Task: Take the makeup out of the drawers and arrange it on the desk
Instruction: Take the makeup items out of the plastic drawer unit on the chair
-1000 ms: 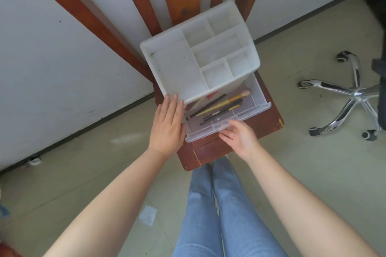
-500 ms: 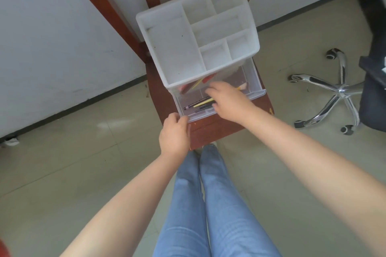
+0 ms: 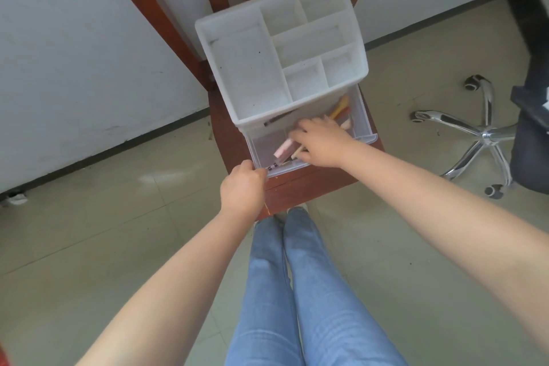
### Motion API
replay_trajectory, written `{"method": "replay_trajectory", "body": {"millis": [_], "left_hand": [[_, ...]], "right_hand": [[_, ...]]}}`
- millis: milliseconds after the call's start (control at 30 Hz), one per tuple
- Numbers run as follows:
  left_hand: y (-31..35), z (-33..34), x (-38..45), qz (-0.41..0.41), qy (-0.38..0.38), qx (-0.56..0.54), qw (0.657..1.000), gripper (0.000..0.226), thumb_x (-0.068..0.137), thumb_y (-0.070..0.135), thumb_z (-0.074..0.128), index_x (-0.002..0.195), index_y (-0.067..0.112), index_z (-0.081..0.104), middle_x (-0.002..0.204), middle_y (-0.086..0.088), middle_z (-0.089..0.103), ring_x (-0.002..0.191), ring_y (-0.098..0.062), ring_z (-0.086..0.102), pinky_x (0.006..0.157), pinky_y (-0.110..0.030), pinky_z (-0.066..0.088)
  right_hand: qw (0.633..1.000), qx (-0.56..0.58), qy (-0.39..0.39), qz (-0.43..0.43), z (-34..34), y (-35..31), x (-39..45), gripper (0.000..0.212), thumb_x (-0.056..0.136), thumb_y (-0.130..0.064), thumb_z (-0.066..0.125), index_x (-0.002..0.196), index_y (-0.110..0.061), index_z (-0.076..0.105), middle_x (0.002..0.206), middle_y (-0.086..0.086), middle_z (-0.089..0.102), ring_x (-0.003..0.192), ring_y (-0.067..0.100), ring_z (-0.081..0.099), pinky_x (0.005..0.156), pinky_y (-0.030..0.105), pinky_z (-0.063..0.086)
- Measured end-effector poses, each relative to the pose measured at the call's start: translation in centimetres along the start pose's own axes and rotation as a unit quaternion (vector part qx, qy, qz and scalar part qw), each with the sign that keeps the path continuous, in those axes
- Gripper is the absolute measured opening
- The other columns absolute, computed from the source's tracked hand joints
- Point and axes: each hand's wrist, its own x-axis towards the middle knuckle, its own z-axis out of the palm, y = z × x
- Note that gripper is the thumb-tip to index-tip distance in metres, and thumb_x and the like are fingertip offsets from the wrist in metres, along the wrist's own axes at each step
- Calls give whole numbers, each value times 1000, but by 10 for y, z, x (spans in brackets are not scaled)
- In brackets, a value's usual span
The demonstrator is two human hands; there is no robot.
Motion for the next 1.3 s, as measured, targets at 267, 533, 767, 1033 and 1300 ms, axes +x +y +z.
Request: {"method": "replay_trajectory", "body": {"millis": [267,533,767,1033,1300], "left_hand": [[3,0,1,-3,-23,44,999,21,92,10,46,108,10,60,106,-10,52,97,-28,54,61,-29,32],[3,-1,2,-11,-31,51,998,22,92,12,46,109,10,60,108,-11,54,100,-29,54,64,-30,35],[7,0,1,-11,-43,59,997,21,93,10,46,110,8,58,109,-11,54,98,-29,56,63,-30,35],[7,-2,4,-10,-48,57,997,23,92,11,47,112,8,59,110,-12,55,98,-30,58,64,-29,36],[5,-3,4,-15,-57,30,998,28,96,19,43,115,7,60,111,-13,55,98,-31,58,72,-33,46]], "right_hand": [[999,6,4,46,-13,-9,17,57,94,-41,36,144,-17,22,144,12,36,135,31,28,114,48,12],[1000,16,4,16,4,1,-3,47,90,-25,44,135,-15,38,136,10,41,128,28,34,106,44,25],[986,-92,-129,-42,-27,6,12,48,78,-4,58,123,-12,44,111,9,52,102,28,53,69,32,43],[975,-95,-182,-87,-31,-3,19,56,81,3,51,132,-10,33,70,-1,40,62,17,42,48,25,32],[977,18,-210,-36,-34,4,18,50,77,7,51,123,-10,42,71,-5,39,74,21,45,48,24,29]]}}
